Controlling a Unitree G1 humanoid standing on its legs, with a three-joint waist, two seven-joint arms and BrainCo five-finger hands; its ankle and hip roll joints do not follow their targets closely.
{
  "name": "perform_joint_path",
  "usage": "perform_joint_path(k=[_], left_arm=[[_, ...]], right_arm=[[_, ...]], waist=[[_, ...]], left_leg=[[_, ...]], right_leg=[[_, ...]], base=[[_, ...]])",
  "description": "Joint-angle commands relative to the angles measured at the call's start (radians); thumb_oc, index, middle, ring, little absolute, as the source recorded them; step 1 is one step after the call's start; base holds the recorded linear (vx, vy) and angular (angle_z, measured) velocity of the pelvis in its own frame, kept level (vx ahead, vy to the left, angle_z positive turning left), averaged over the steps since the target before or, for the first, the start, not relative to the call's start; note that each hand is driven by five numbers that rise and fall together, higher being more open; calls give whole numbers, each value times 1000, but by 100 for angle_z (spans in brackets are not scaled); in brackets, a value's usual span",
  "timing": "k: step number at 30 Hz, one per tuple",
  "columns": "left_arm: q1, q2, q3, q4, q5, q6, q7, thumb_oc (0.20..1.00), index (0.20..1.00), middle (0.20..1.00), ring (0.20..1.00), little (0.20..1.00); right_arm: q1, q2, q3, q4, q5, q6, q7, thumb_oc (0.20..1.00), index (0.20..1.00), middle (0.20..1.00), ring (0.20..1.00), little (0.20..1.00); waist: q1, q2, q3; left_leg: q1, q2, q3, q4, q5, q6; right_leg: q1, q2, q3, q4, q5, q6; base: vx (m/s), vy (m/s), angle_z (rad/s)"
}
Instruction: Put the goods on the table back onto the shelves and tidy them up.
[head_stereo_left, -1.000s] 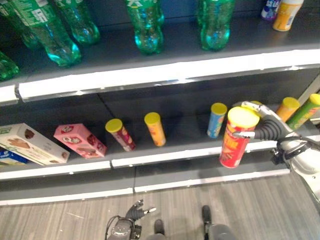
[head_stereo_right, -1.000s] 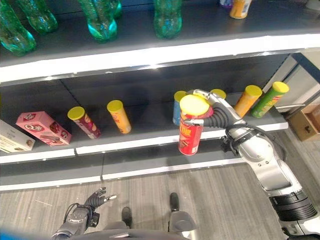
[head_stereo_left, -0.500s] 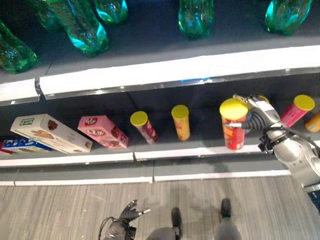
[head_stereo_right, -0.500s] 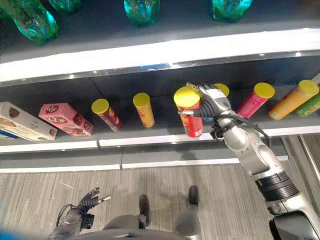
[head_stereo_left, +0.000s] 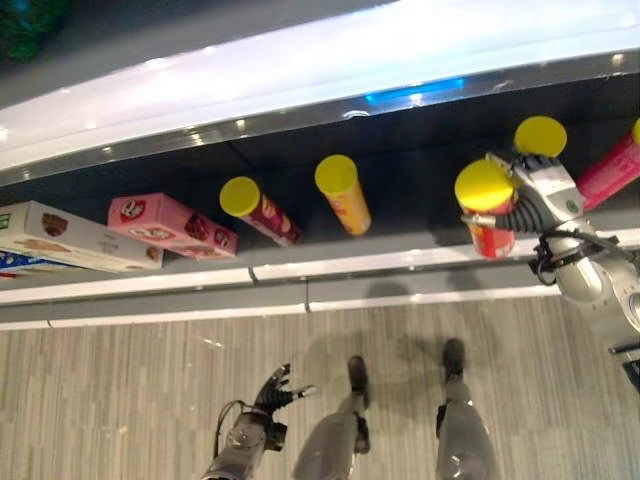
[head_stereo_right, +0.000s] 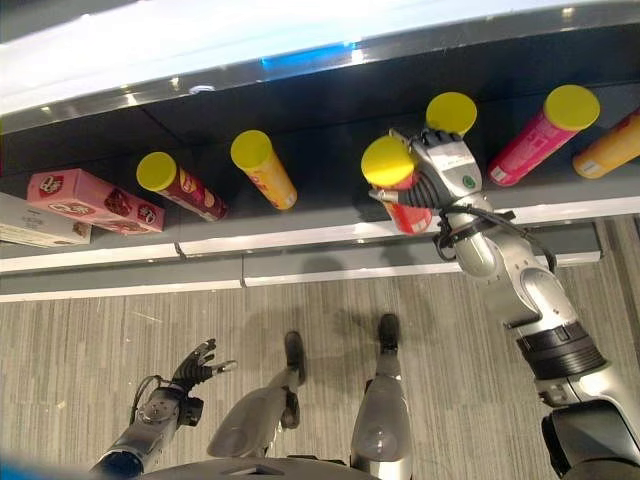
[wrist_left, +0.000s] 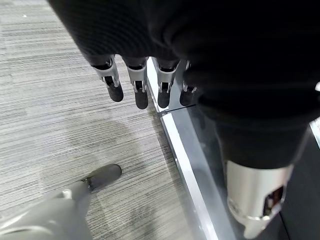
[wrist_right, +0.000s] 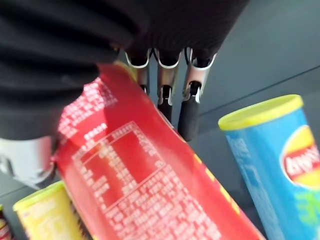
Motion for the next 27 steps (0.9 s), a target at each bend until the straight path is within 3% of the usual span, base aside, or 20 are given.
perform_joint_path(k=[1,20,27], left_arm=[[-15,34,-31,38,-20,-24,27,1000,1000,1000,1000,1000],[-24,16,-50,25,-22,-31,61,1000,1000,1000,1000,1000],[-31,14,-79,9,-38,-40,83,1000,1000,1000,1000,1000]], right_arm=[[-127,-27,28,-47,-65,-13,-96,200,200,200,200,200],[-175,57,107,-65,-96,-3,-111,200,200,200,200,200],[-247,117,123,13,-105,38,-190,200,200,200,200,200]], waist=[[29,-34,-52],[48,-22,-34],[72,-2,-16]], left_leg=[[-48,58,-60,4,0,-65],[-82,31,-85,4,1,-54],[-124,19,-106,4,15,-53]], right_leg=[[68,-59,7,37,-123,54],[40,-74,12,37,-109,62],[13,-78,7,39,-103,63]], base=[[0,0,0],[0,0,0],[-8,10,5]])
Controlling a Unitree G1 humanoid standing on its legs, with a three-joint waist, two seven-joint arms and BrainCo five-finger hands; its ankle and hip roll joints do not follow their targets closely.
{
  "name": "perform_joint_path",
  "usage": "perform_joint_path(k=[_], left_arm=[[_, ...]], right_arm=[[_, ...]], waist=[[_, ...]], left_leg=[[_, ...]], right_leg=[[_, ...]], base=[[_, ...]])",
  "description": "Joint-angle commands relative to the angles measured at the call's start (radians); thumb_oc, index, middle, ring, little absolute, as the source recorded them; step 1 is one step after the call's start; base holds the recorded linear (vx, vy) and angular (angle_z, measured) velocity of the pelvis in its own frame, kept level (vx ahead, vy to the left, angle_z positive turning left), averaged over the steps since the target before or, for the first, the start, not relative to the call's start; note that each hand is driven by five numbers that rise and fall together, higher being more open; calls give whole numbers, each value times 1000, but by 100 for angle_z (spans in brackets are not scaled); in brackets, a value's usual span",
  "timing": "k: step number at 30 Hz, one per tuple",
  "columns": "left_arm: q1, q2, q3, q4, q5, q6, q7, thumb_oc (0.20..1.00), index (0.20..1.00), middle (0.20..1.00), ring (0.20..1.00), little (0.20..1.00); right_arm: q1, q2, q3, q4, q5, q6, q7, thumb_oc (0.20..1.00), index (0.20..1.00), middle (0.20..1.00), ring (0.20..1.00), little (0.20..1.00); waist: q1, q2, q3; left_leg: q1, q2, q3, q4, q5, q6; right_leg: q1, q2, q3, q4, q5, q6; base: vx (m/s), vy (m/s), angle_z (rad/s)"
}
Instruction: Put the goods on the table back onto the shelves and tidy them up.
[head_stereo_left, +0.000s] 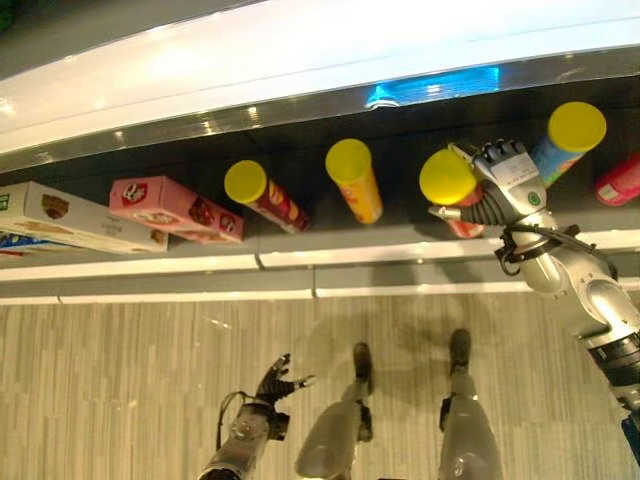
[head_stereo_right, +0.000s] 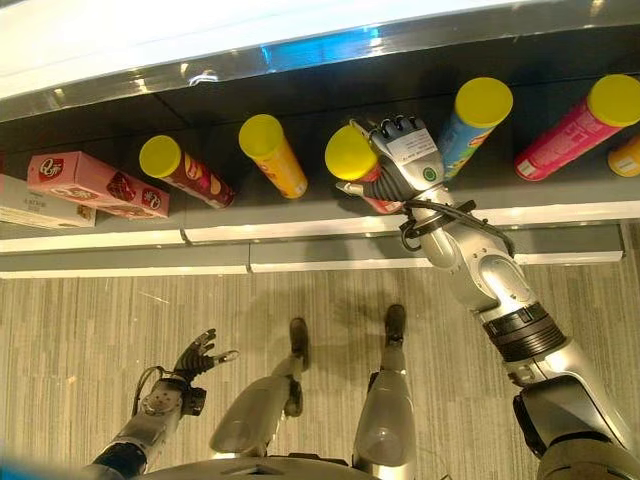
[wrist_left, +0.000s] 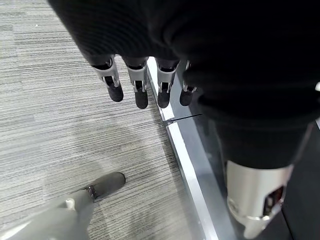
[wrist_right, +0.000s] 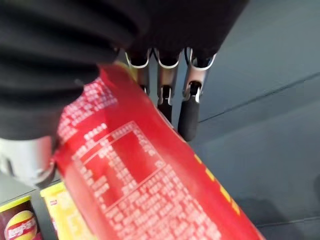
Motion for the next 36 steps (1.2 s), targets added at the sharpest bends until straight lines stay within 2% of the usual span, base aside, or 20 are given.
perform_joint_path(k=[1,4,10,25,36], left_arm=[[-10,16,-41,9,-25,-37,36,1000,1000,1000,1000,1000],[-30,21,-49,-2,-40,-40,47,1000,1000,1000,1000,1000],[-54,21,-46,-14,-34,-39,62,1000,1000,1000,1000,1000],[-54,16,-47,-28,-26,-40,70,1000,1000,1000,1000,1000],[-61,8,-58,-29,-37,-43,80,1000,1000,1000,1000,1000]], right_arm=[[-138,-10,-5,-47,0,8,-116,200,200,200,200,200],[-197,-14,-49,-41,-9,45,-184,200,200,200,200,200],[-164,-19,-114,-76,-25,65,-225,200,200,200,200,200],[-159,3,-61,-69,-4,43,-195,200,200,200,200,200],[-186,15,-64,-68,-5,50,-221,200,200,200,200,200]], waist=[[19,-11,-27],[32,-8,-14],[31,-21,3],[22,-17,17],[25,-4,26]], left_leg=[[-70,27,-93,4,11,-55],[-115,23,-107,4,22,-58],[-151,22,-117,4,30,-61],[-156,26,-108,4,28,-64],[-178,21,-111,4,33,-63]], right_leg=[[60,-70,12,40,-105,65],[24,-69,7,41,-98,66],[0,-67,8,42,-101,67],[-23,-68,25,43,-97,68],[-43,-69,25,41,-91,70]], base=[[-29,33,22],[-41,17,11],[-23,1,10],[0,-2,-3],[0,0,-1]])
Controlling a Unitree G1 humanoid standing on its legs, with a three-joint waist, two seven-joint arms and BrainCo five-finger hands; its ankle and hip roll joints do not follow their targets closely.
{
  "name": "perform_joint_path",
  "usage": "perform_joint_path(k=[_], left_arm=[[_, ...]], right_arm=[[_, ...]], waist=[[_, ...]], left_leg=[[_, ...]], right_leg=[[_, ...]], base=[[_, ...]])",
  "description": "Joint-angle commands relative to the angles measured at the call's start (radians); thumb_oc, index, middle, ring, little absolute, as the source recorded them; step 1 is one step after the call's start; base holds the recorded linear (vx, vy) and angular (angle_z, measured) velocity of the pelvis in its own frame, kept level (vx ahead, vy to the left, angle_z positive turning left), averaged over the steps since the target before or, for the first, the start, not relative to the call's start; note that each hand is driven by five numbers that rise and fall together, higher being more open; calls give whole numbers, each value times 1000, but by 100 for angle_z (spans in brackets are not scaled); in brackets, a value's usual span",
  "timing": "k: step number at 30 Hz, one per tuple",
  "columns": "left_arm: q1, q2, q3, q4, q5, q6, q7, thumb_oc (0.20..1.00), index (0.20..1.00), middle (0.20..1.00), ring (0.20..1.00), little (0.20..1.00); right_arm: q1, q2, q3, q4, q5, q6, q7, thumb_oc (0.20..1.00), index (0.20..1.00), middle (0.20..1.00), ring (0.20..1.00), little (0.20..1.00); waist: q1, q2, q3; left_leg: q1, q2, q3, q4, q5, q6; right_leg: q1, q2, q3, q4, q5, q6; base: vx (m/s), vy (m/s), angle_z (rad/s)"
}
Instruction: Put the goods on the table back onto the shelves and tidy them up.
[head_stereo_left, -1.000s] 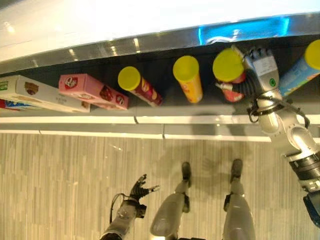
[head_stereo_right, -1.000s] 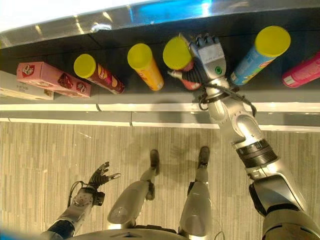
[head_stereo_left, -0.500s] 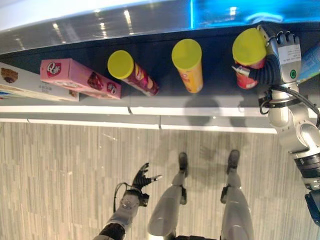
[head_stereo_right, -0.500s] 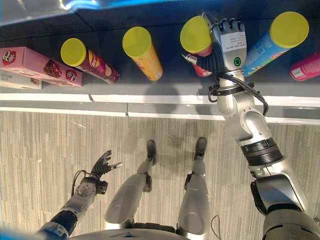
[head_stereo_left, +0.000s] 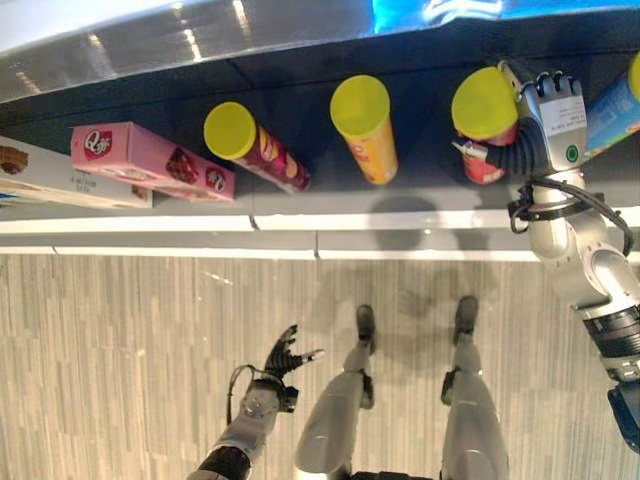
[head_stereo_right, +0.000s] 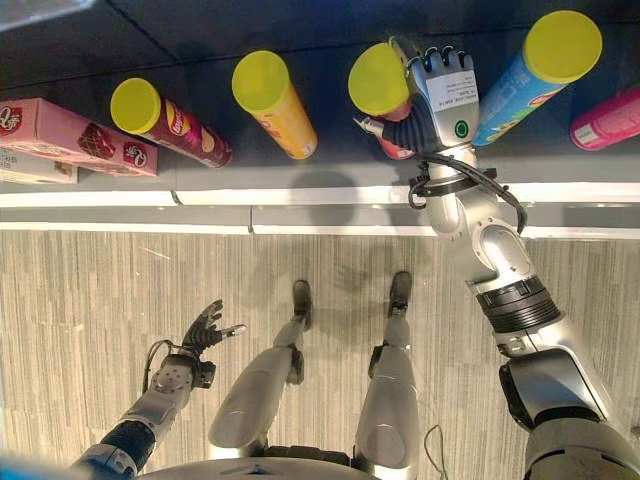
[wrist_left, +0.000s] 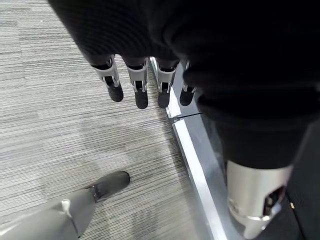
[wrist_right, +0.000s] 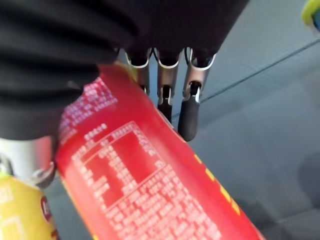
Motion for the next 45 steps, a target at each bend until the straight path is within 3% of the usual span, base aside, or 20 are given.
perform_joint_path(k=[1,19,45], left_arm=[[8,8,-39,29,-34,-17,19,1000,1000,1000,1000,1000],[-13,18,-25,32,-46,-16,32,1000,1000,1000,1000,1000],[-20,12,-21,26,-37,-15,51,1000,1000,1000,1000,1000]], right_arm=[[-87,-4,-14,-85,2,-36,-54,200,200,200,200,200],[-111,13,-38,-115,21,-29,-78,200,200,200,200,200],[-103,17,-32,-114,18,-29,-82,200,200,200,200,200]], waist=[[17,-5,-48],[27,-43,-45],[19,-50,-36]], left_leg=[[-67,29,-95,4,5,-69],[-136,28,-96,4,13,-73],[-137,32,-93,4,11,-78]], right_leg=[[62,-61,31,41,-115,74],[8,-54,21,37,-108,77],[-8,-49,30,44,-106,78]], base=[[0,0,0],[1,0,0],[0,0,0]])
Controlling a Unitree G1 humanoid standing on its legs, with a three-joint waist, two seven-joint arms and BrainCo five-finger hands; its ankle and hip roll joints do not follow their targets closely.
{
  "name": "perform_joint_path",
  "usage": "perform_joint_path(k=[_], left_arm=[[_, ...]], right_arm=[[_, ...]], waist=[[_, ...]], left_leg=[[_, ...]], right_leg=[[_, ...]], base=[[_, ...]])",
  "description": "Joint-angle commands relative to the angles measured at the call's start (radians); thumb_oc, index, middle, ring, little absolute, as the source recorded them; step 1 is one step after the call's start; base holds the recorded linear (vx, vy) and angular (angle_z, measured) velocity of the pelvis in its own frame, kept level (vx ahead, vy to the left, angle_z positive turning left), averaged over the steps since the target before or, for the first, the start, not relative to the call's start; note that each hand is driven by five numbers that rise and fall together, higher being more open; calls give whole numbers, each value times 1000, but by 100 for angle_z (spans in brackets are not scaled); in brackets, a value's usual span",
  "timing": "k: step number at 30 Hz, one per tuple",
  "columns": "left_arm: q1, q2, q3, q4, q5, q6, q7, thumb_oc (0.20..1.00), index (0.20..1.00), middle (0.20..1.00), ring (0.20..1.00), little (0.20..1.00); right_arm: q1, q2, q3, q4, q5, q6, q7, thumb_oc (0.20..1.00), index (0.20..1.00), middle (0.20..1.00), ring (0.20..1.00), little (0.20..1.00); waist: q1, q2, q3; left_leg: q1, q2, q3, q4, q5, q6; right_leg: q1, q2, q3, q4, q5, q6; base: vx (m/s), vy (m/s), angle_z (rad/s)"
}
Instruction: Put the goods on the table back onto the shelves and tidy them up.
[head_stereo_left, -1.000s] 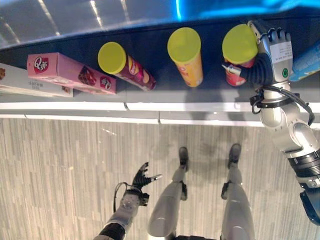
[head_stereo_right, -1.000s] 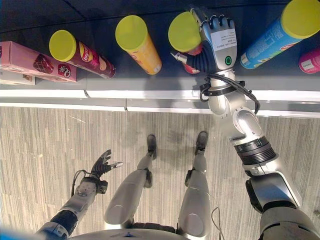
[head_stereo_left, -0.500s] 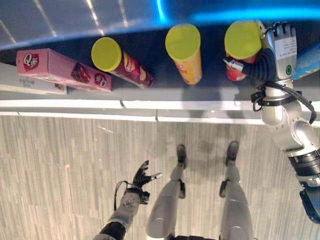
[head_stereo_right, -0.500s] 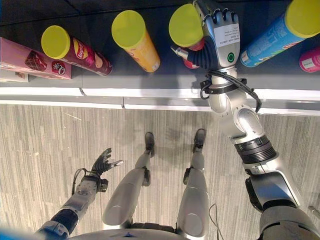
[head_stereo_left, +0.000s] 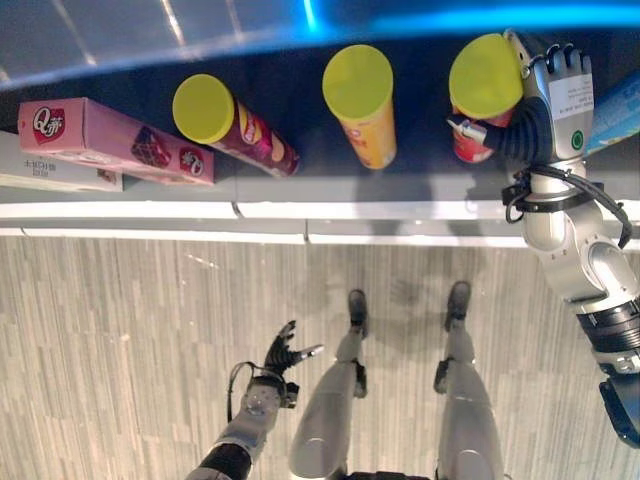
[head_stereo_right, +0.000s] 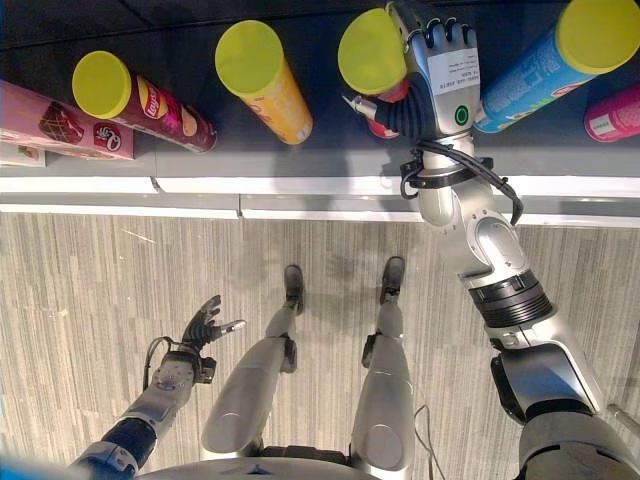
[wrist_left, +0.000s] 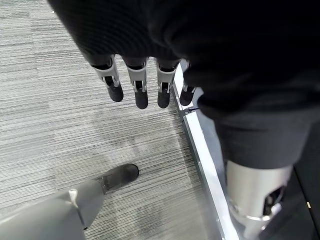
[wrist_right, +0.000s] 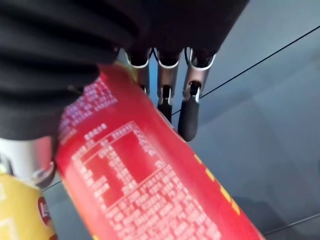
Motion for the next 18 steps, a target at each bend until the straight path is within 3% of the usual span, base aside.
perform_joint_path(k=[1,18], left_arm=[[-11,14,-22,32,-36,-12,16,1000,1000,1000,1000,1000],[-10,12,-25,29,-38,-17,19,1000,1000,1000,1000,1000]], right_arm=[[-62,1,-23,-61,12,-29,-37,200,200,200,200,200],[-71,18,7,-45,31,-38,-24,200,200,200,200,200]], waist=[[27,-12,-36],[33,-3,-34]], left_leg=[[-53,30,-90,4,3,-78],[-56,26,-92,4,5,-77]], right_leg=[[71,-51,35,43,-113,84],[69,-52,28,43,-108,85]], base=[[0,0,0],[0,0,0]])
